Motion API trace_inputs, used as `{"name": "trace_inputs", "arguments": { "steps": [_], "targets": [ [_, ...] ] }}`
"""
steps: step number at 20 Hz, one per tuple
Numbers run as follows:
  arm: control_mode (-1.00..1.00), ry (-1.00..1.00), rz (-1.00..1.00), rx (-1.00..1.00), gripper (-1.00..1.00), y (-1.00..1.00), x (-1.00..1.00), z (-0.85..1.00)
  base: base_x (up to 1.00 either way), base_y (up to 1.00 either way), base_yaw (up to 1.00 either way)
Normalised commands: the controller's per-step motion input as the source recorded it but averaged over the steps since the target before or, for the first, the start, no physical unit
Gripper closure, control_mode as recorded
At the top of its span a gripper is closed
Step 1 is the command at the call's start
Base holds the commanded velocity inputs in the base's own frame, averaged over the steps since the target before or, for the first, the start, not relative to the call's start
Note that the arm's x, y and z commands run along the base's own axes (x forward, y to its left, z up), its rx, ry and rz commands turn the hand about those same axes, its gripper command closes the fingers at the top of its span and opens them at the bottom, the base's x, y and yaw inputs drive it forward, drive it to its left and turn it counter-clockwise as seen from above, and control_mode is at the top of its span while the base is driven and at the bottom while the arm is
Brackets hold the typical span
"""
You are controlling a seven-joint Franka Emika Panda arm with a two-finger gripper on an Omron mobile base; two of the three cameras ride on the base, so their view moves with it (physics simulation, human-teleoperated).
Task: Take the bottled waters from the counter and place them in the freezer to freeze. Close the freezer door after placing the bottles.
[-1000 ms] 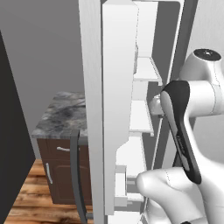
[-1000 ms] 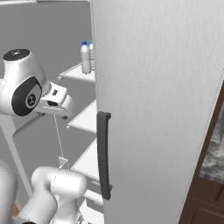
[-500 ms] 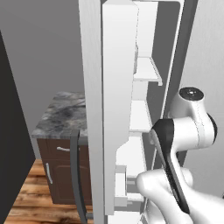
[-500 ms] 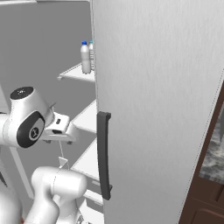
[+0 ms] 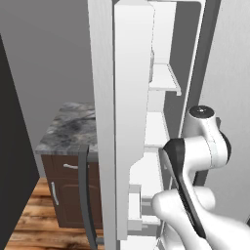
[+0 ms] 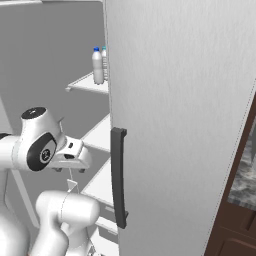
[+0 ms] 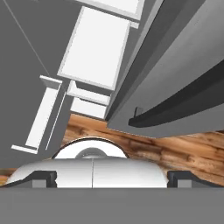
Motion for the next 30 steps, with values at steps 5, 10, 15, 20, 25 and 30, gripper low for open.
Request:
{"name": "trace_inputs", "arguments": {
  "steps": [5, 10, 15, 20, 25, 30],
  "targets": [
    [-1.00, 0.04, 0.00, 0.09, -1.00, 0.00, 0.00, -0.42, 0.00, 0.00, 0.00],
    [-1.00, 0.04, 0.00, 0.11, -1.00, 0.00, 0.00, -0.34, 0.00, 0.00, 0.00],
    [-1.00, 0.00, 0.00, 0.00, -1.00, 0.00, 0.00, -0.02, 0.00, 0.00, 0.00],
    [-1.00, 0.00, 0.00, 0.00, -1.00, 0.00, -0.07, 0.00, 0.00, 0.00, 0.00],
    [1.00, 0.00, 0.00, 0.00, -1.00, 0.00, -0.07, 0.00, -0.50, 0.00, -0.02],
    [1.00, 0.00, 0.00, 0.00, -1.00, 0.00, 0.00, 0.00, -0.88, 0.04, -0.14]
  ]
}}
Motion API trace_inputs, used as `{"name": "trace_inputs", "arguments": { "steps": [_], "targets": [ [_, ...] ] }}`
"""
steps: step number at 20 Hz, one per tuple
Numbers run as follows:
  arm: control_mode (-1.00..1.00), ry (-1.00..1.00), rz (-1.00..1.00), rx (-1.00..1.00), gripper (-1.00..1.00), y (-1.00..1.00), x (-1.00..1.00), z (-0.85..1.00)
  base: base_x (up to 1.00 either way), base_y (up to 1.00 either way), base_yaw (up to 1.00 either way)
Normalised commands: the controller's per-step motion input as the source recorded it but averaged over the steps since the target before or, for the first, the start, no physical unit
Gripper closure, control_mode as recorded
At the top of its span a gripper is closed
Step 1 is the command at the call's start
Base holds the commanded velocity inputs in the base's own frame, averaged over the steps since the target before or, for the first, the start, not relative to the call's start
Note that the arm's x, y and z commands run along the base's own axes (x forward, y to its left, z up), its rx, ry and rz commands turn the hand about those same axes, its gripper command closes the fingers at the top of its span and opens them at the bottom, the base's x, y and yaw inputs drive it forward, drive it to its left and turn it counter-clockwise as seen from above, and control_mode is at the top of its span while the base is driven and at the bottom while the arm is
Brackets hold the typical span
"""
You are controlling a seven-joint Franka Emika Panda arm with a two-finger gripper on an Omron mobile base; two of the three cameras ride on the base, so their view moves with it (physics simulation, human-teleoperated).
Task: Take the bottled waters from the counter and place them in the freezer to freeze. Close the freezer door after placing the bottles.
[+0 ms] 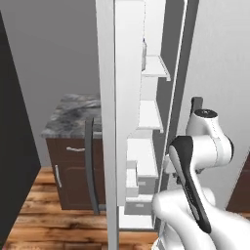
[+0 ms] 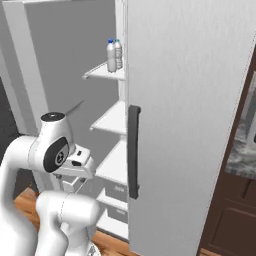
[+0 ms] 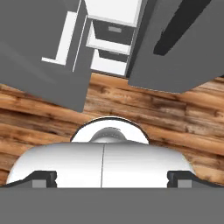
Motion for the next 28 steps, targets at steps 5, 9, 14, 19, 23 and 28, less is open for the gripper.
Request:
{"name": "trace_inputs", "arguments": {
  "steps": [5, 9, 14, 19, 23, 28],
  "targets": [
    [1.00, 0.00, 0.00, 0.00, -1.00, 0.00, 0.00, 0.00, -0.69, 0.22, -0.23],
    [1.00, 0.00, 0.00, 0.00, -1.00, 0.00, 0.00, 0.00, -0.26, 0.43, -0.31],
    [1.00, 0.00, 0.00, 0.00, -1.00, 0.00, 0.00, 0.00, -0.18, 0.71, -0.25],
    [1.00, 0.00, 0.00, 0.00, -1.00, 0.00, 0.00, 0.00, -0.29, 0.68, -0.11],
    [1.00, 0.00, 0.00, 0.00, -1.00, 0.00, 0.00, 0.00, -0.32, 0.54, -0.02],
    [1.00, 0.00, 0.00, 0.00, -1.00, 0.00, 0.00, 0.00, -0.05, 0.49, 0.00]
  ]
}}
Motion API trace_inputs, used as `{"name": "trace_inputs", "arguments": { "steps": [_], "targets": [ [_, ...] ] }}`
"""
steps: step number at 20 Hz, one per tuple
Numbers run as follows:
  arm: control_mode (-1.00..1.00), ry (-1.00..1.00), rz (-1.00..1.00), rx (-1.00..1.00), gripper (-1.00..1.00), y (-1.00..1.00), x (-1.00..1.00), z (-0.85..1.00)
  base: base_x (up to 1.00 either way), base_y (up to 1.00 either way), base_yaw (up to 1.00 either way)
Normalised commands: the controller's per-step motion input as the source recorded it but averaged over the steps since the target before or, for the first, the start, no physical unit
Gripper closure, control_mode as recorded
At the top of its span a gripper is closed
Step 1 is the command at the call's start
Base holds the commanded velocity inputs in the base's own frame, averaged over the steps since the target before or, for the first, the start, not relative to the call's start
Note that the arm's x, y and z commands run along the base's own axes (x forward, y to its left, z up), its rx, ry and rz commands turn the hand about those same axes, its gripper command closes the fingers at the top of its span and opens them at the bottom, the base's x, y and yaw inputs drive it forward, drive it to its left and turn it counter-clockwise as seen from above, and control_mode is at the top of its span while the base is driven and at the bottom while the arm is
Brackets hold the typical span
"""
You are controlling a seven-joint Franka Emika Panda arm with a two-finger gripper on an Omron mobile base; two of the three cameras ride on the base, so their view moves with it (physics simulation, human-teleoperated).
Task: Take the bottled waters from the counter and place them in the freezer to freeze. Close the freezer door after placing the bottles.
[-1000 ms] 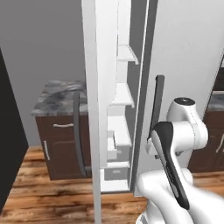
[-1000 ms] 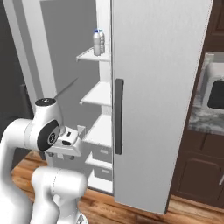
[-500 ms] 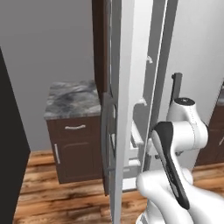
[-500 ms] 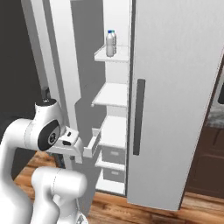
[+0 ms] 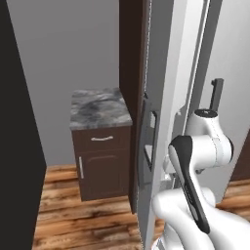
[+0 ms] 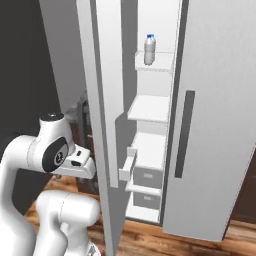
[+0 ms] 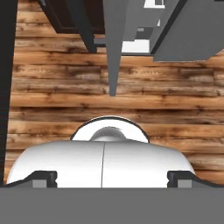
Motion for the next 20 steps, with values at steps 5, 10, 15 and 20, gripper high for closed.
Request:
{"name": "trace_inputs", "arguments": {
  "steps": [5, 10, 15, 20],
  "targets": [
    [1.00, 0.00, 0.00, 0.00, -1.00, 0.00, 0.00, 0.00, 0.11, 0.24, -0.01],
    [1.00, 0.00, 0.00, 0.00, -1.00, 0.00, 0.00, 0.00, 0.33, 0.00, -0.07],
    [1.00, 0.00, 0.00, 0.00, -1.00, 0.00, 0.00, 0.00, 0.47, 0.01, -0.07],
    [1.00, 0.00, 0.00, 0.00, -1.00, 0.00, 0.00, 0.00, 0.24, 0.04, -0.02]
  ]
}}
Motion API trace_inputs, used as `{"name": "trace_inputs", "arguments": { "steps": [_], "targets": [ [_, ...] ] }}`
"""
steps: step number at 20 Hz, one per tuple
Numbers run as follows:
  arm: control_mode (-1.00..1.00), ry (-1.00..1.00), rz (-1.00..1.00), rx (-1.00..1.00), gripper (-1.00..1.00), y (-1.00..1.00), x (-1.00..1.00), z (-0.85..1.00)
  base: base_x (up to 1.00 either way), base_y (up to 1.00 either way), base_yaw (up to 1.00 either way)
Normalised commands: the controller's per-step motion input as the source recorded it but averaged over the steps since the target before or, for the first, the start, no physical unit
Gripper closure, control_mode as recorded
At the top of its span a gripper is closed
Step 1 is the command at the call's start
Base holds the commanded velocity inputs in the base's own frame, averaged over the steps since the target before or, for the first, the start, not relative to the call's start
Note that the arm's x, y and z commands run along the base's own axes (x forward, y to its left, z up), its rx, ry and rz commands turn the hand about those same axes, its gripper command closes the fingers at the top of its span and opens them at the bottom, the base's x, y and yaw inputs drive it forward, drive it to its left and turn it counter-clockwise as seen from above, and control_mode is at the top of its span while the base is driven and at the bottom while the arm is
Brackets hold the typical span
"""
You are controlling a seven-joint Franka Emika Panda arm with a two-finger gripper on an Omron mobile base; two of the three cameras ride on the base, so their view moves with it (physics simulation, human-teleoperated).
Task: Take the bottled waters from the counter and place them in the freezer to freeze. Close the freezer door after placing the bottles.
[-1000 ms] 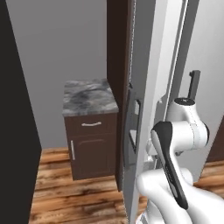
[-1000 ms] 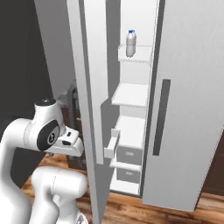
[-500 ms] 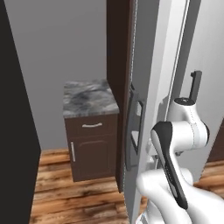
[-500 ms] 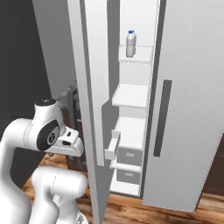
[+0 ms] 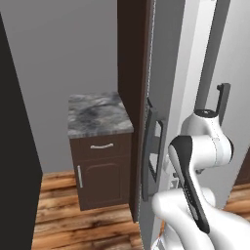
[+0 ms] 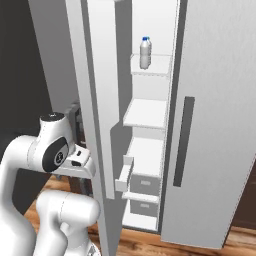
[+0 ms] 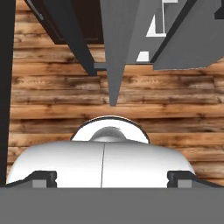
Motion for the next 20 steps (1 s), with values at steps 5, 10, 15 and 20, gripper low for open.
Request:
{"name": "trace_inputs", "arguments": {
  "steps": [5, 10, 15, 20],
  "targets": [
    [1.00, 0.00, 0.00, 0.00, -1.00, 0.00, 0.00, 0.00, 0.00, 0.00, 0.00],
    [1.00, 0.00, 0.00, 0.00, -1.00, 0.00, 0.00, 0.00, -0.01, 0.00, 0.00],
    [-1.00, -0.15, -0.09, -0.10, -1.00, 0.36, -0.07, 0.14, 0.00, 0.00, 0.00],
    [-1.00, -0.16, -0.28, -0.19, -1.00, 0.75, 0.11, 0.06, 0.00, 0.00, 0.00]
  ]
}}
